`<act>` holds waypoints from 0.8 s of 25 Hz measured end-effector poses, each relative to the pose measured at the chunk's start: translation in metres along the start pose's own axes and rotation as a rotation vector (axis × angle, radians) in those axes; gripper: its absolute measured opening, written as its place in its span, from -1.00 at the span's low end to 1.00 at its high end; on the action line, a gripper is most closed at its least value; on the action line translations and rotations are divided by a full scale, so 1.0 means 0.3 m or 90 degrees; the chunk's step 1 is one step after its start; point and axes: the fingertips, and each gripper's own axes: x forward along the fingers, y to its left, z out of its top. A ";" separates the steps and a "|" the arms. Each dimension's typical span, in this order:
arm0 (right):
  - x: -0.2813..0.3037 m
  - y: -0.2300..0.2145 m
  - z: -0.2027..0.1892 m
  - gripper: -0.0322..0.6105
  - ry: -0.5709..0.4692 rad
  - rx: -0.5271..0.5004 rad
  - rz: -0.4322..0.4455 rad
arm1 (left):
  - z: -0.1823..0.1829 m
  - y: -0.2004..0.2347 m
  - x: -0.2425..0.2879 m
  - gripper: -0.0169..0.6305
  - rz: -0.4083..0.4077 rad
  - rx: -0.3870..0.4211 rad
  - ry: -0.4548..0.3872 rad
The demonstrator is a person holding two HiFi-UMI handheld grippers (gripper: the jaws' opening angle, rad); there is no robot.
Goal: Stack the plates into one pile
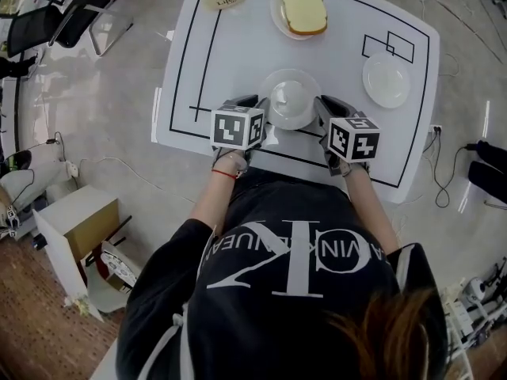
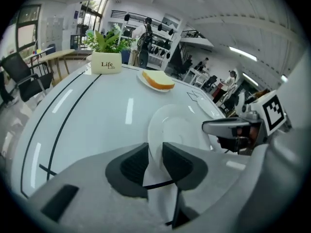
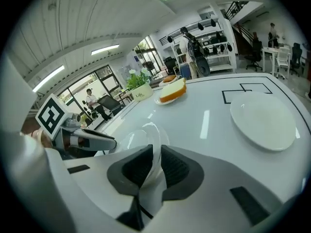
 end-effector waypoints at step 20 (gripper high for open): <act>-0.006 -0.009 0.019 -0.64 -0.028 -0.035 -0.082 | 0.072 -0.007 0.013 -0.64 0.000 0.154 -0.002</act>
